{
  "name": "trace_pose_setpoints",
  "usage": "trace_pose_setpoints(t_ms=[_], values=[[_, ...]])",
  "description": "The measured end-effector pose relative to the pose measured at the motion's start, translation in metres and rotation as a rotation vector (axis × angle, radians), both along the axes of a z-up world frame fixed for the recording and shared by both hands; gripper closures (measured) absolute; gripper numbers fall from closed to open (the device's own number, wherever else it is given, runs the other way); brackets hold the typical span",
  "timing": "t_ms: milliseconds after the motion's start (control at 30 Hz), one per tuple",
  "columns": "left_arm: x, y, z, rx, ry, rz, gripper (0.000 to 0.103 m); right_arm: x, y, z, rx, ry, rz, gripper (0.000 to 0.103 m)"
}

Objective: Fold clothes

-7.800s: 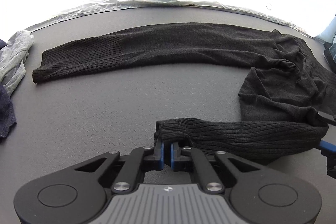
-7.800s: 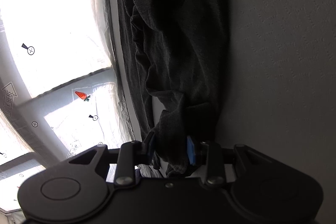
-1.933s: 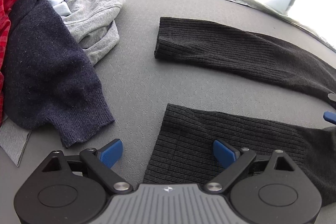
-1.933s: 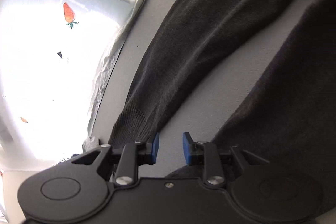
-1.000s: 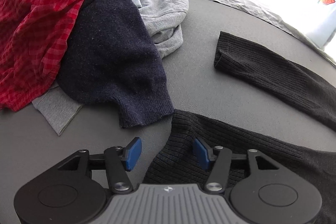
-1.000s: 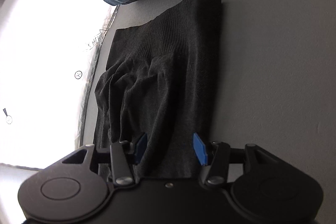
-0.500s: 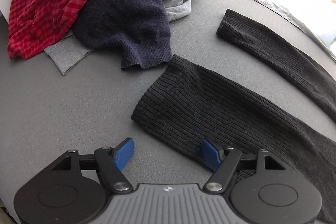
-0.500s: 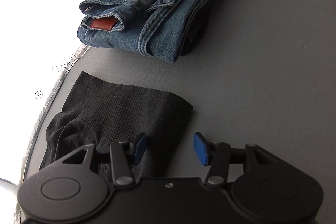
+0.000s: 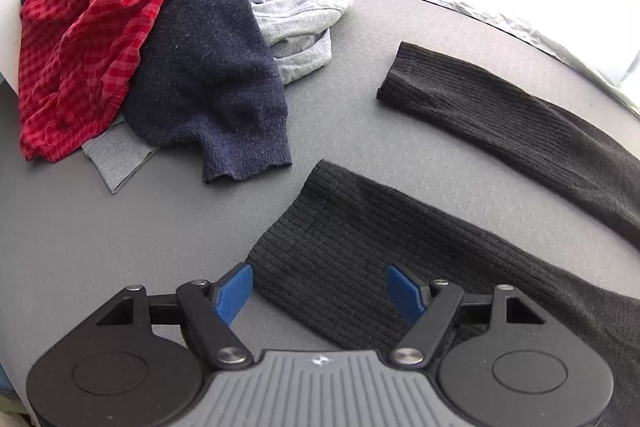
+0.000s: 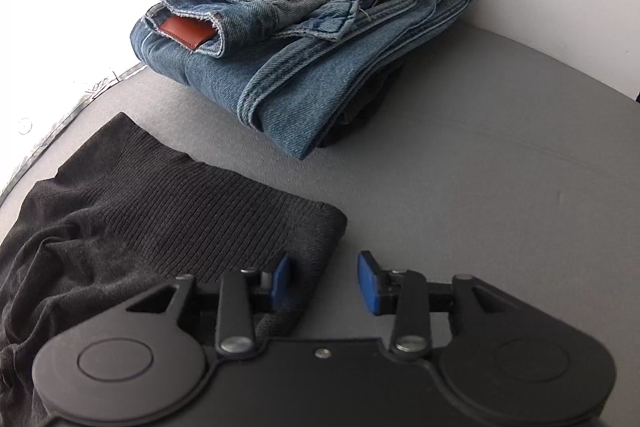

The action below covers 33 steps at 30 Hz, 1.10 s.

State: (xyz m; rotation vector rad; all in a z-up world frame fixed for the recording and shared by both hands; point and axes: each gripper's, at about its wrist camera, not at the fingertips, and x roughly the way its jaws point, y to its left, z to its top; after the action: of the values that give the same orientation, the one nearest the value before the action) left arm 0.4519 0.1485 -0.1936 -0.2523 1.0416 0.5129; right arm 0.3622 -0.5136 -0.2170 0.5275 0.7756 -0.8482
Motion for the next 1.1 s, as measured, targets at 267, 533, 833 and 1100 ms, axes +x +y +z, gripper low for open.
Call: trace_pose_setpoints(t_ms=[267, 533, 833, 1100], values=[[0.104, 0.007, -0.012, -0.028, -0.074, -0.048, 0.026, 0.013, 0.000, -0.001, -0.011, 0.034, -0.022, 0.057], [0.150, 0.022, -0.023, 0.008, -0.112, 0.003, 0.088, 0.016, 0.003, -0.001, -0.009, 0.044, -0.063, 0.054], [0.130, 0.055, -0.023, -0.053, -0.145, 0.104, 0.086, 0.014, 0.002, -0.001, -0.009, 0.050, -0.049, 0.050], [0.061, 0.049, 0.018, -0.072, -0.196, 0.082, 0.030, -0.003, -0.002, 0.000, 0.070, -0.029, -0.013, 0.035]])
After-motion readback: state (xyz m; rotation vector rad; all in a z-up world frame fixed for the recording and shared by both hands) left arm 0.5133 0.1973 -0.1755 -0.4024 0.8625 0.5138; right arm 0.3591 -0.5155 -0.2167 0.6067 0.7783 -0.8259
